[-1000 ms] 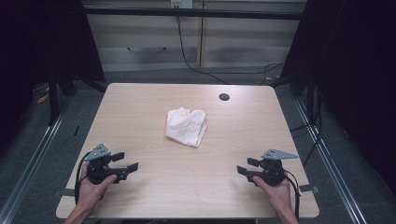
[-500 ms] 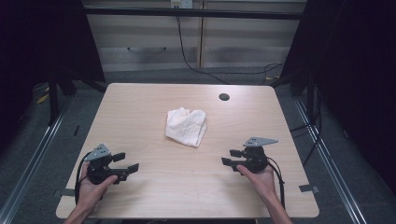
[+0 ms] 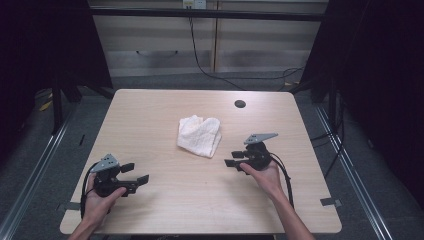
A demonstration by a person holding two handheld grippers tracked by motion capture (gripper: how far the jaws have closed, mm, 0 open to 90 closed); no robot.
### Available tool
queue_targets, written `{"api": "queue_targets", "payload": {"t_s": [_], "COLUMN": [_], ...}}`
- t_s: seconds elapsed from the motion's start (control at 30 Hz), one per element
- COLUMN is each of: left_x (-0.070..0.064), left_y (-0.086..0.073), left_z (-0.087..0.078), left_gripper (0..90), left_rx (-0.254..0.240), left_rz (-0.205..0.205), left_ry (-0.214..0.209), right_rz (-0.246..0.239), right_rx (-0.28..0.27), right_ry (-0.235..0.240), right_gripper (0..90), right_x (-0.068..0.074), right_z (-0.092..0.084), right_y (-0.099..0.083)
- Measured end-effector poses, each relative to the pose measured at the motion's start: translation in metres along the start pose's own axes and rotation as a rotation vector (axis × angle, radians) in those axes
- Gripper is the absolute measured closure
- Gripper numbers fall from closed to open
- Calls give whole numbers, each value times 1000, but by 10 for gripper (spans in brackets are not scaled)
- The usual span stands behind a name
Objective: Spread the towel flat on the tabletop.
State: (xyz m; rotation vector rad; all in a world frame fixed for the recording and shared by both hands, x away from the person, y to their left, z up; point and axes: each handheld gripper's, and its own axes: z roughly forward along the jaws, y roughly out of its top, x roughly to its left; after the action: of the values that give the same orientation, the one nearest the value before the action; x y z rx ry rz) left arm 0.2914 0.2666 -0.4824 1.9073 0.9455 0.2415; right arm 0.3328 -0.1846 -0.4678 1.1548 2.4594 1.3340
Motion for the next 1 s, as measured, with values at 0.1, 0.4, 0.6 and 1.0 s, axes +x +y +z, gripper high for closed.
{"api": "queue_targets", "payload": {"t_s": [0.1, 0.4, 0.6, 1.0], "left_x": [0, 0, 1, 3], "left_y": [1, 2, 2, 1], "left_z": [0, 0, 1, 1], "left_gripper": [189, 189, 190, 195], "left_rx": [-4, -13, -7, -5], "left_rz": [3, 8, 10, 10], "left_ry": [3, 2, 3, 1], "right_rz": [-18, 6, 8, 14], "right_rx": [7, 55, 62, 82], "right_ry": [7, 14, 4, -33], "right_gripper": [533, 613, 540, 438], "right_x": [-2, -18, -26, -34], "right_z": [9, 41, 61, 85], "right_y": [11, 22, 35, 42]}}
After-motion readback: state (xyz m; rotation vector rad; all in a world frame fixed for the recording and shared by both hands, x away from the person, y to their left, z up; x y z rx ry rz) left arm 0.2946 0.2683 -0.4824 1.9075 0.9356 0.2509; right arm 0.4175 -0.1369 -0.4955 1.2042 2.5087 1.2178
